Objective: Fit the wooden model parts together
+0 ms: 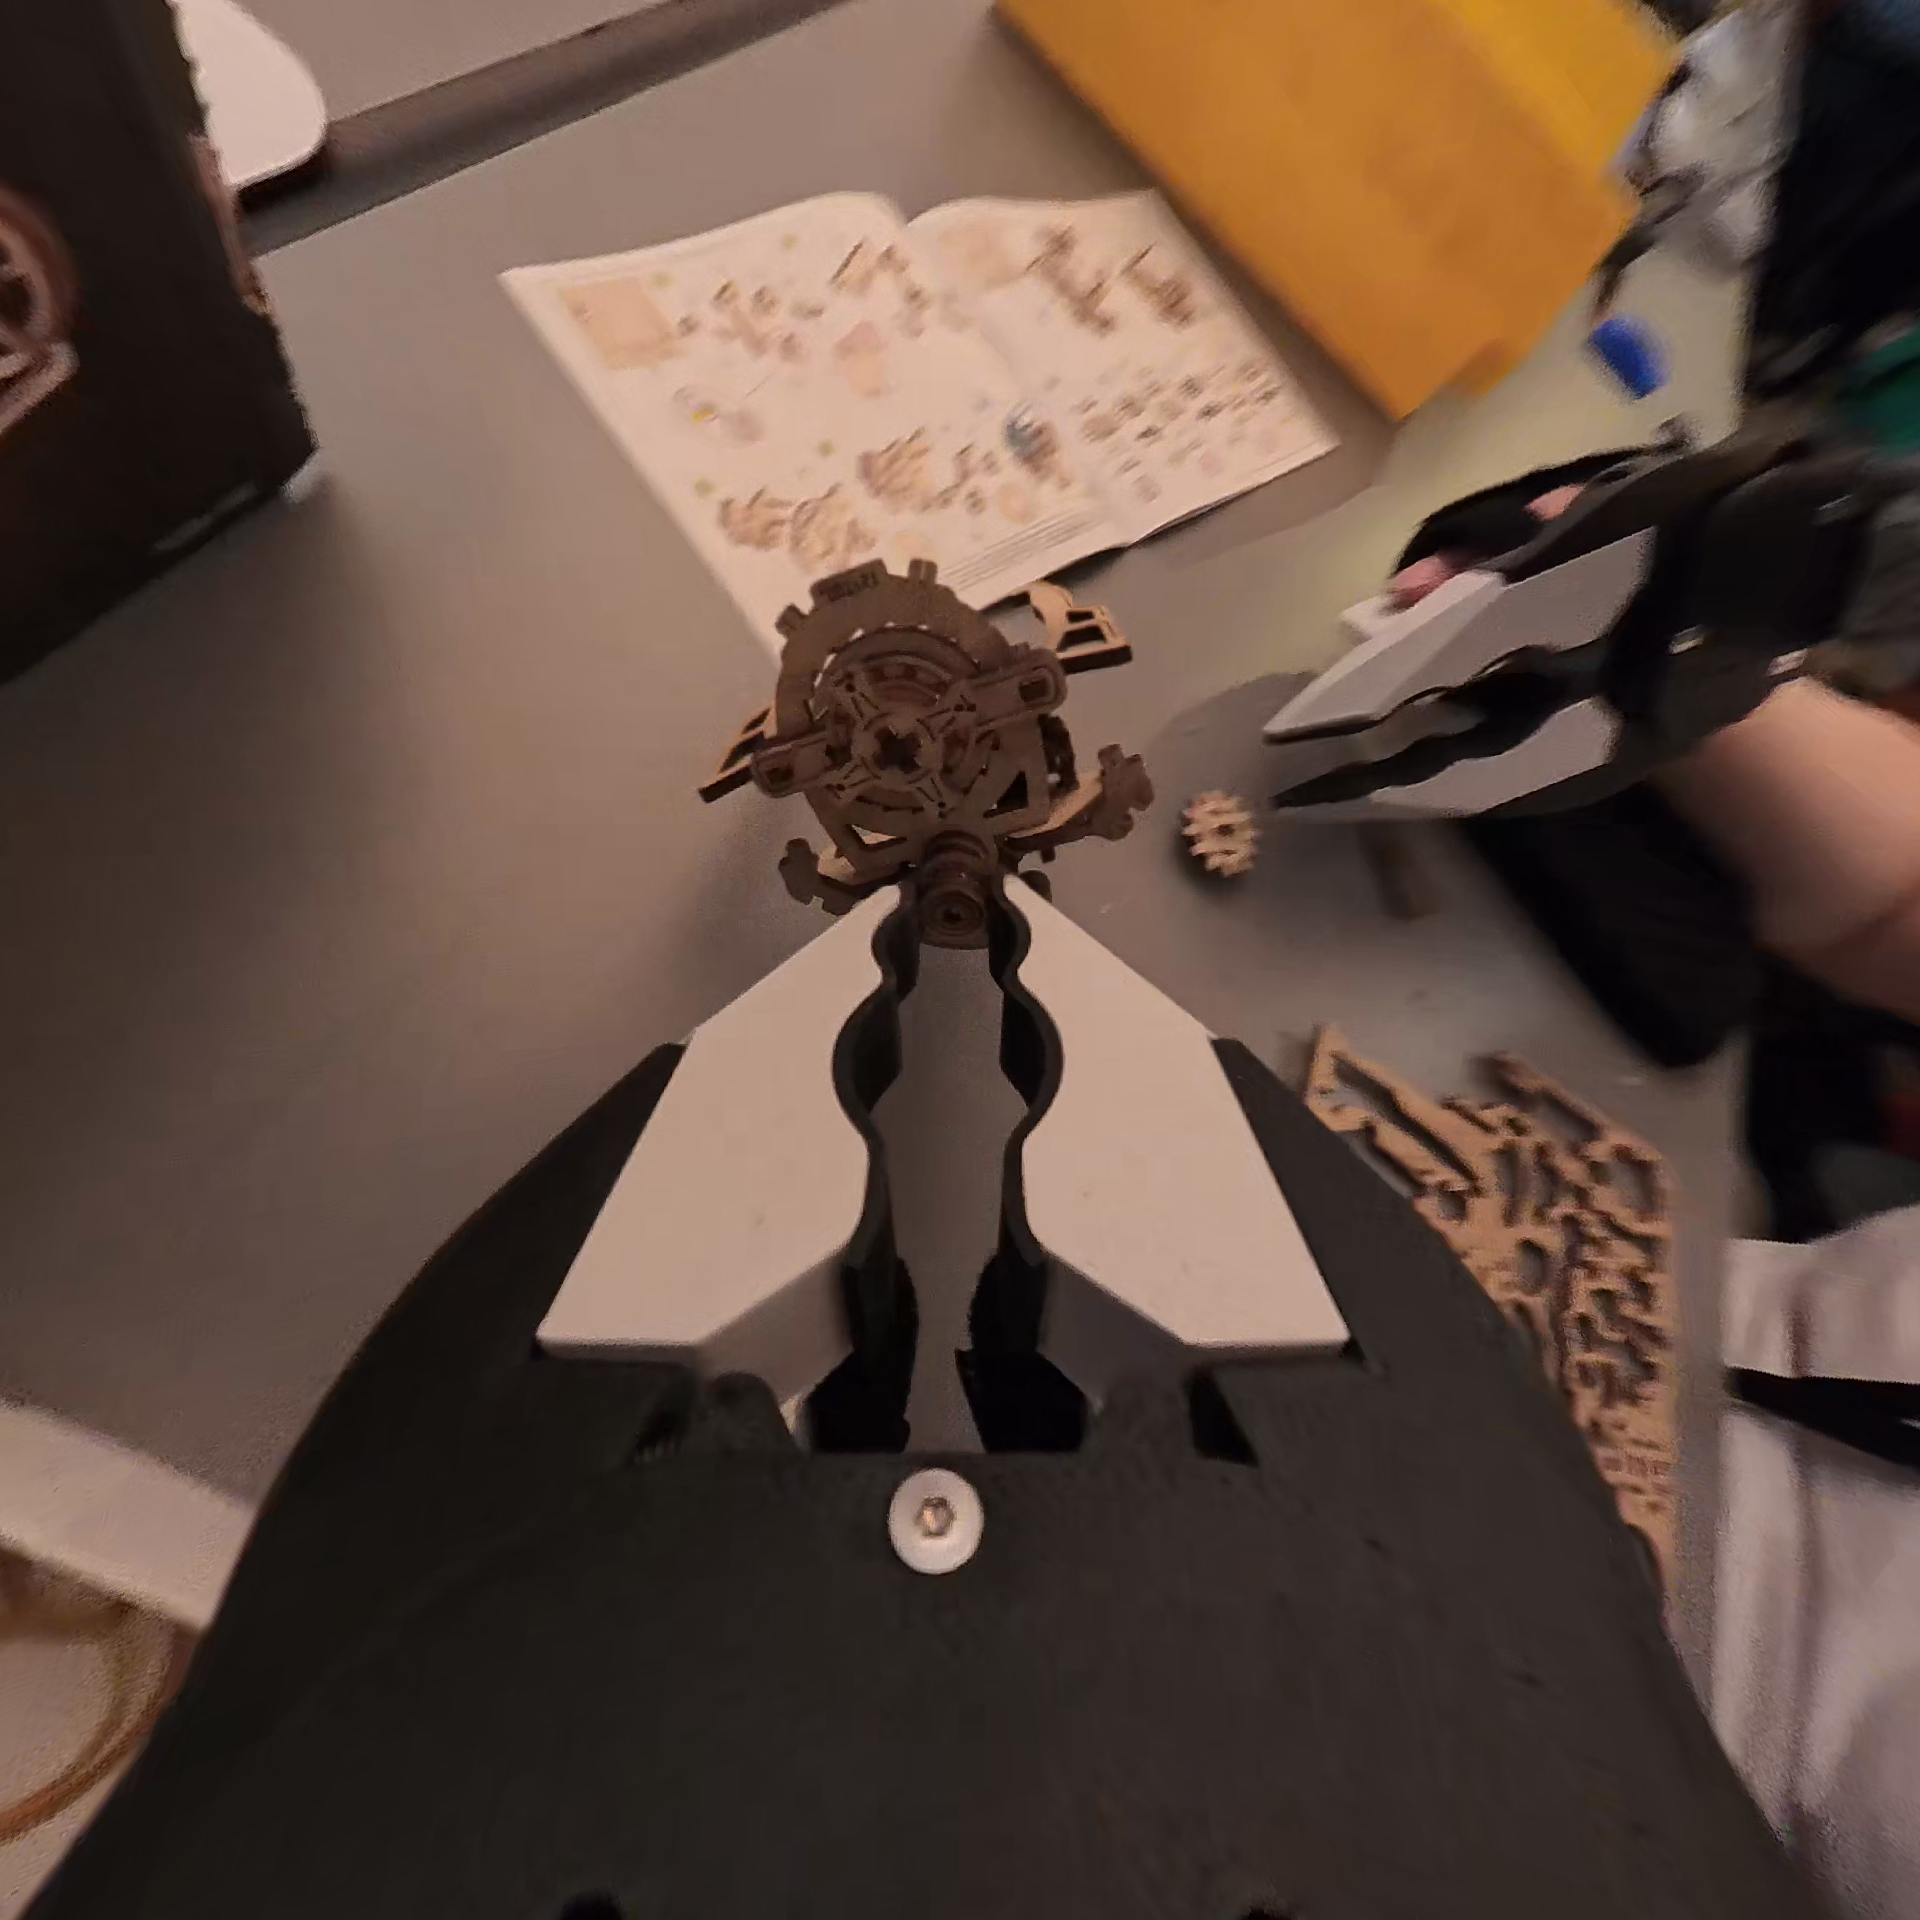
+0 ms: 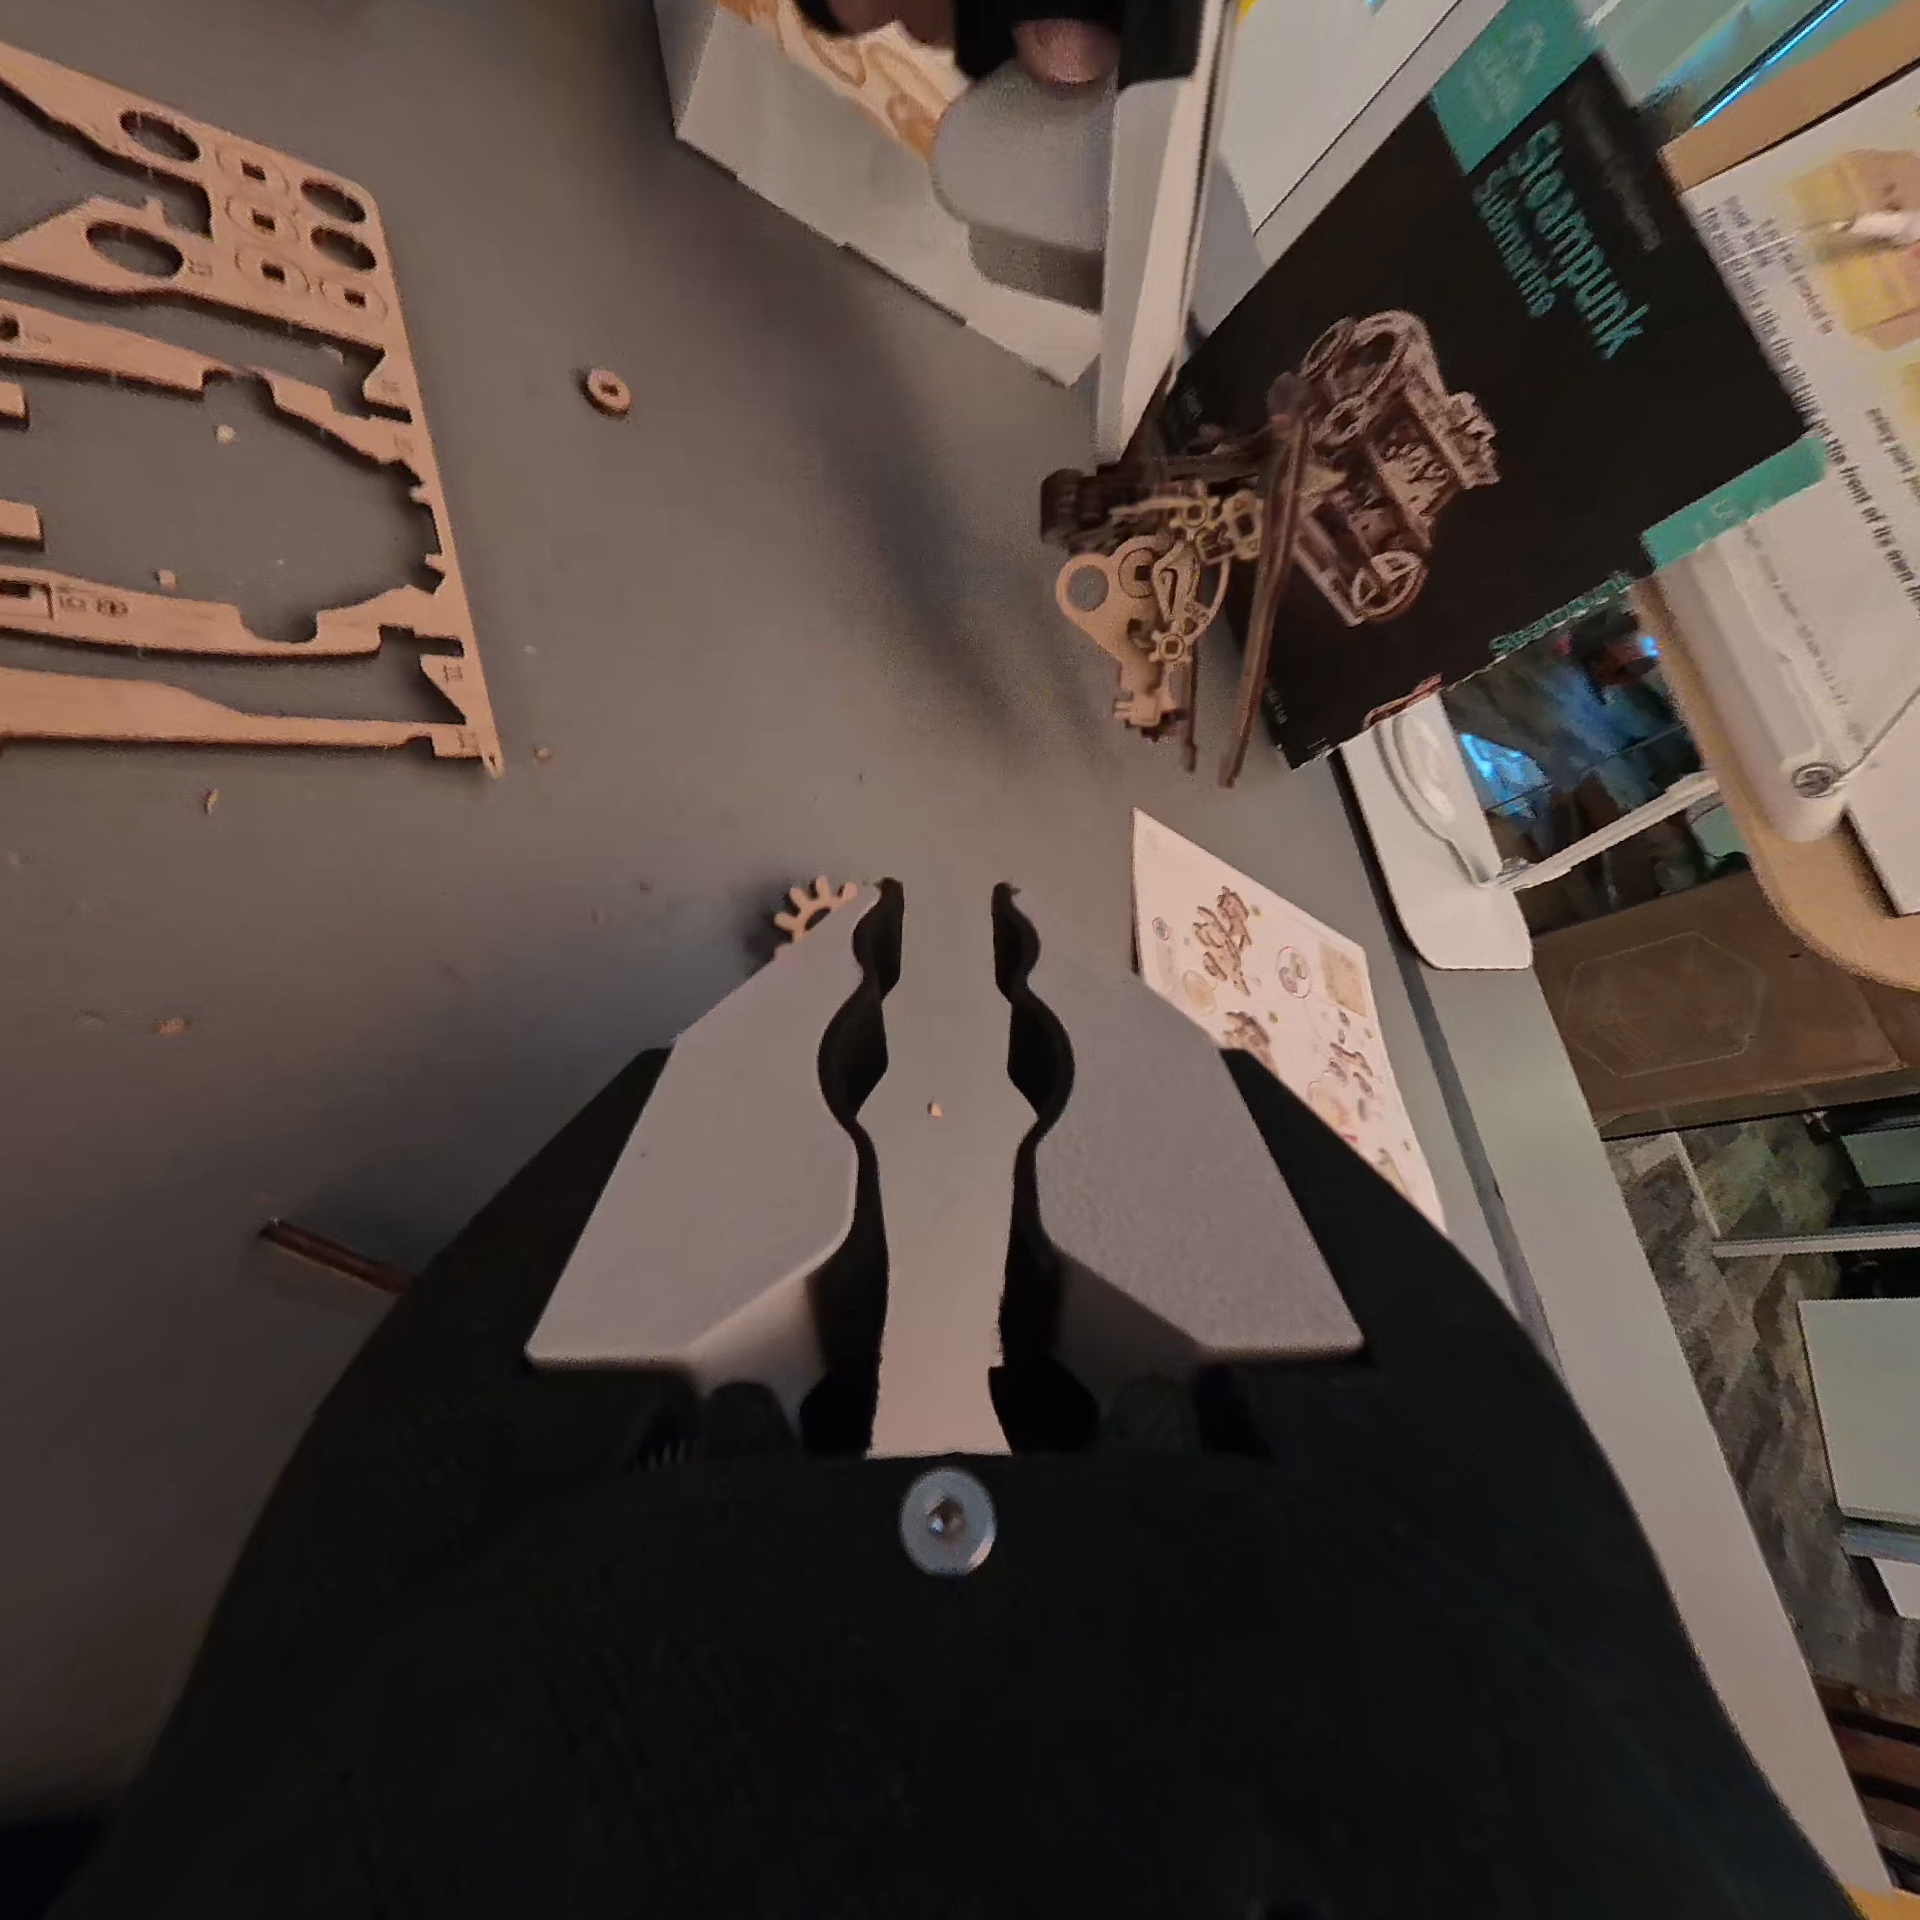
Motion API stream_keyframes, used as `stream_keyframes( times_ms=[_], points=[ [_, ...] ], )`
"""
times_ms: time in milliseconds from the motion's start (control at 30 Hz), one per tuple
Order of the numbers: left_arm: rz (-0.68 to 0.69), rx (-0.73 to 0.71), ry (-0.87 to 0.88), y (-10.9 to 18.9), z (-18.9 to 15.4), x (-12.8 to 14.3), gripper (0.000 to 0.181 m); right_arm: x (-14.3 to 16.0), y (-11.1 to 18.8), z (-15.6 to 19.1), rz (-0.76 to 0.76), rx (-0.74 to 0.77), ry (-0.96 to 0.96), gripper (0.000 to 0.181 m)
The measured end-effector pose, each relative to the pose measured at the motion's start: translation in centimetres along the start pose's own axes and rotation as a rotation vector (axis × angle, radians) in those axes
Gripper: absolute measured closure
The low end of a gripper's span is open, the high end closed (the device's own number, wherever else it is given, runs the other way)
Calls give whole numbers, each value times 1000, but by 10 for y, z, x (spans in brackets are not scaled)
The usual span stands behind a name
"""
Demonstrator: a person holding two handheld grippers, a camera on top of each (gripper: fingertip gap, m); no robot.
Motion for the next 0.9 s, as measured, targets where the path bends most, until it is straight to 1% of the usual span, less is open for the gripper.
stream_keyframes(
  times_ms=[67, 167, 233, 267, 333, 367, 433, 467, 533, 567, 600, 633, 667, 800, 867, 900],
  points=[
    [-46, 93, 23, 0, -9, -4, 171, -9, 3, -4, -39, 20, -35, 162],
    [-101, 227, -9, -3, -28, -13, 171, -25, 16, -20, -129, 127, -101, 157],
    [-120, 309, -46, -5, -44, -17, 171, -39, 32, -33, -250, 181, -164, 156],
    [-131, 342, -55, -6, -50, -19, 171, -45, 42, -39, -321, 208, -186, 151],
    [-147, 433, -71, -8, -63, -21, 171, -54, 61, -49, -449, 252, -195, 135],
    [-153, 456, -69, -9, -67, -22, 171, -57, 69, -53, -497, 263, -195, 128],
    [-157, 438, -94, -11, -71, -24, 171, -62, 79, -56, -542, 225, -206, 127],
    [-155, 411, -123, -12, -73, -24, 171, -64, 80, -56, -527, 212, -210, 128],
    [-158, 380, -180, -13, -81, -27, 171, -67, 75, -56, -444, 221, -206, 128],
    [-163, 373, -197, -12, -86, -28, 171, -70, 73, -52, -416, 208, -189, 128],
    [-172, 351, -207, -12, -90, -30, 171, -71, 69, -50, -376, 227, -170, 129],
    [-179, 321, -222, -12, -93, -32, 171, -73, 65, -46, -328, 241, -142, 129],
    [-175, 287, -239, -13, -96, -32, 171, -77, 63, -41, -312, 242, -106, 130],
    [-139, 130, -295, -18, -103, -32, 171, -86, 56, -28, -234, 339, 28, 143],
    [-118, 93, -293, -22, -107, -31, 171, -85, 50, -22, -186, 352, 91, 151],
    [-112, 78, -284, -24, -109, -30, 171, -83, 47, -20, -149, 352, 105, 151]
  ],
)
Point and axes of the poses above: each gripper's, where its closed fingertips meet, y back along the fingers, x out of its underside, z = x × y across the jaws, the point moved 7 cm from there along y, back along the fingers, and after that the axes turned 8 degrees about x, right-handed, at the moved point
